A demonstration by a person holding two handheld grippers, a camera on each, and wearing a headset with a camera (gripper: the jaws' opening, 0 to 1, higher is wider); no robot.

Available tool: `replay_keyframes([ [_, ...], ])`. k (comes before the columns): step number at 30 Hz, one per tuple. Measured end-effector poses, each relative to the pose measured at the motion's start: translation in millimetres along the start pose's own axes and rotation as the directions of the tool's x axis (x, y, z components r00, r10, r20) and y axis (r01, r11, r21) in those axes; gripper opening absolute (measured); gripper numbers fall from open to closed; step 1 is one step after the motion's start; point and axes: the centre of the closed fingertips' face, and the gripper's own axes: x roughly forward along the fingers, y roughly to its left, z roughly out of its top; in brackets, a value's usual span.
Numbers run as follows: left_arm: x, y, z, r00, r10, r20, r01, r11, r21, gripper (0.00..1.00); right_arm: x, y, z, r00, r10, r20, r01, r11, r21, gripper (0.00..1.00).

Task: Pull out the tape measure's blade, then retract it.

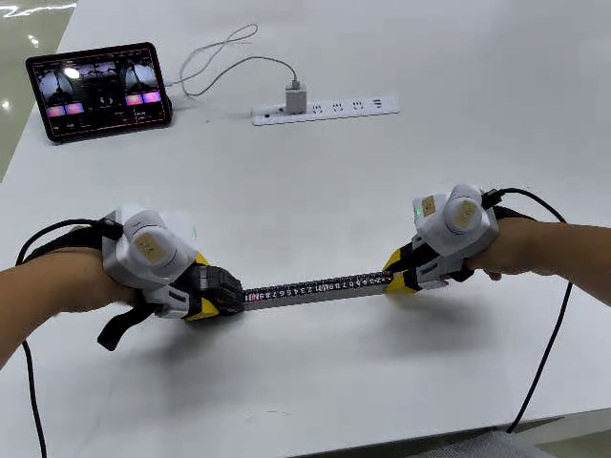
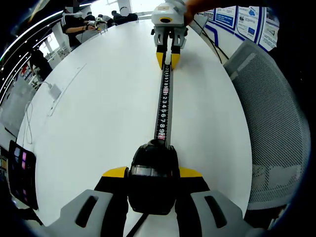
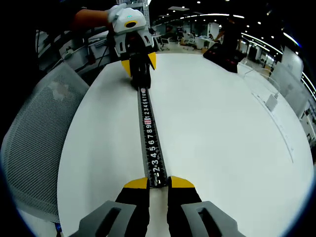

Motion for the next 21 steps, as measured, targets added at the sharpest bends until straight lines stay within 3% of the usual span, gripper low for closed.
replay_keyframes([
  [21, -0.5, 0.3, -0.3, 1.0000, -0.007, 0.002, 0.007, 1.000, 0.008, 0.30, -12.2, 1.0, -11.1, 0.9999, -0.008, -0.009, 0.008, 1.000, 0.027, 0.09],
])
